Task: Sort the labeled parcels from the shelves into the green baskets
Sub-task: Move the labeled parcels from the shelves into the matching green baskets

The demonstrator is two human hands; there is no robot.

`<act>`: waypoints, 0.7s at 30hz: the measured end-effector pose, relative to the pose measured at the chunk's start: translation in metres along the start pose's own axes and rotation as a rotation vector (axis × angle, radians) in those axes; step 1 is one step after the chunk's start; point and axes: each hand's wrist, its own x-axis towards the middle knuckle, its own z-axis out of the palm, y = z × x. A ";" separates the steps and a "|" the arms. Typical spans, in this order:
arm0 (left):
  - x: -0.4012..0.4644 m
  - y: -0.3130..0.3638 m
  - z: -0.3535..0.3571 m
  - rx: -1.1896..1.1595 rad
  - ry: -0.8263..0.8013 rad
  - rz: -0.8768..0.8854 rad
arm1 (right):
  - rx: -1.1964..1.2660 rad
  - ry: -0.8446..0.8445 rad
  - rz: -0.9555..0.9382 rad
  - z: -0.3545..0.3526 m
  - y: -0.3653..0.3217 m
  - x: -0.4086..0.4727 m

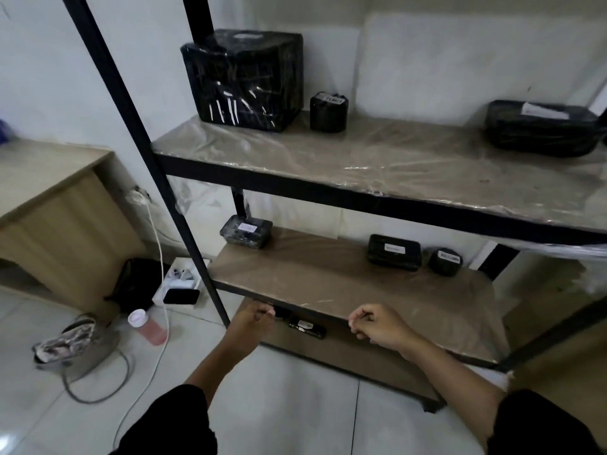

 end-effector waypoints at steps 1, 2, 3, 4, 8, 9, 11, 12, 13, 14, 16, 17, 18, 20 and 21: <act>0.005 -0.005 0.001 0.009 -0.019 0.002 | -0.028 -0.015 0.002 0.007 0.004 0.008; 0.013 -0.012 0.003 0.021 -0.041 -0.003 | -0.065 -0.034 0.005 0.015 0.009 0.020; 0.021 -0.020 0.007 0.035 -0.060 -0.007 | -0.113 -0.056 0.007 0.024 0.015 0.031; 0.030 -0.032 0.011 0.048 -0.076 -0.020 | -0.150 -0.077 0.007 0.035 0.024 0.044; 0.078 -0.090 0.038 0.079 -0.098 -0.025 | -0.228 -0.116 0.016 0.083 0.075 0.105; 0.094 -0.110 0.047 0.093 -0.105 -0.018 | -0.243 -0.124 0.021 0.098 0.093 0.124; 0.126 -0.146 0.063 0.087 -0.115 -0.022 | -0.275 -0.108 0.030 0.123 0.125 0.163; 0.143 -0.167 0.073 0.073 -0.114 -0.022 | -0.286 -0.091 0.031 0.137 0.144 0.185; 0.160 -0.189 0.084 0.052 -0.108 -0.017 | -0.290 -0.078 0.031 0.151 0.162 0.207; 0.177 -0.212 0.096 0.021 -0.095 -0.014 | -0.292 -0.069 0.030 0.164 0.181 0.229; 0.209 -0.251 0.119 -0.106 -0.037 -0.022 | -0.314 -0.023 0.017 0.187 0.215 0.271; 0.225 -0.275 0.134 -0.155 0.001 -0.023 | -0.329 0.008 0.005 0.199 0.234 0.291; 0.238 -0.297 0.146 -0.182 0.039 -0.018 | -0.335 0.030 -0.009 0.211 0.250 0.310; 0.264 -0.340 0.170 -0.214 0.089 -0.001 | -0.343 0.051 -0.021 0.231 0.280 0.345; 0.273 -0.354 0.179 -0.229 0.100 0.005 | -0.351 0.060 -0.017 0.237 0.291 0.360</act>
